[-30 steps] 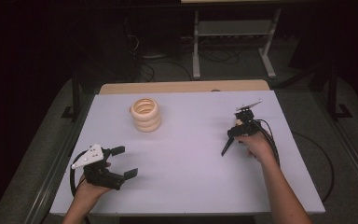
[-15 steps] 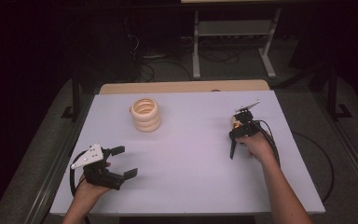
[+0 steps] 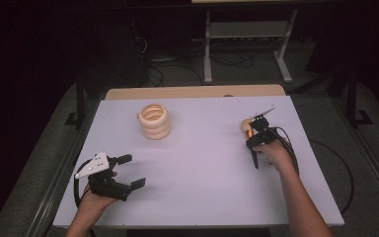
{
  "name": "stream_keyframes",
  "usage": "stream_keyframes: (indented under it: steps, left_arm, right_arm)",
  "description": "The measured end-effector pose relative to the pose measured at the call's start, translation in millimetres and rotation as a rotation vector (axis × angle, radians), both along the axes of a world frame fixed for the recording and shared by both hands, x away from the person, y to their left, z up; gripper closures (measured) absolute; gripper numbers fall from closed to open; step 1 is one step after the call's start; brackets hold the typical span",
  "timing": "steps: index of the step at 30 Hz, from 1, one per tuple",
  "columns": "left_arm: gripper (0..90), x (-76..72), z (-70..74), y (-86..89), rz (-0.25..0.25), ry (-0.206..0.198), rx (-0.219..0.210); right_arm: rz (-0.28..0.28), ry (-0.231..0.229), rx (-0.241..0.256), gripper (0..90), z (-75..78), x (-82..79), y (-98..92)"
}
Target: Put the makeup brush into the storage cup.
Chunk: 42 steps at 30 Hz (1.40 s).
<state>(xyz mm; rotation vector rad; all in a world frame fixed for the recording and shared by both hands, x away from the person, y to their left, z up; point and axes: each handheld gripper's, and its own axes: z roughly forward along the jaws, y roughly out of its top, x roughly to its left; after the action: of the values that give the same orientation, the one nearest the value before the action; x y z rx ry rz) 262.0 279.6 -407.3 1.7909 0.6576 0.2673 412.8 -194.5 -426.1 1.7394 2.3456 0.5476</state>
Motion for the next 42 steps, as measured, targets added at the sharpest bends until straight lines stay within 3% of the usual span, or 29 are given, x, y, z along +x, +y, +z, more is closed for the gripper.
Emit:
stream_keyframes:
  steps: [15, 23, 27, 30, 42]
  left_arm:
    - [0.0, -0.2, -0.2, 0.2, 0.002, 0.002, -0.001]
    - [0.0, -1.2, -0.5, -0.2, 0.01, 0.008, -0.02]
    - [0.0, -0.1, -1.2, -0.4, 0.004, 0.002, -0.011]
    - [0.0, -0.6, -0.9, -1.7, 0.003, 0.006, -0.012]
    - [0.0, -0.7, -0.5, -0.1, 0.005, 0.005, -0.013]
  right_arm:
    - [0.054, 0.008, -0.008, 70.4, 0.3, -0.3, -8.4]
    - [0.067, -0.002, 0.024, 53.9, 6.4, 1.3, -13.6]
    - [0.071, -0.021, 0.065, 46.1, 10.6, 1.8, -18.7]
    - [0.089, -0.024, 0.042, 40.6, 9.5, 4.9, -20.2]
    - [0.073, 0.012, 0.017, 41.4, 13.6, 26.6, -13.8]
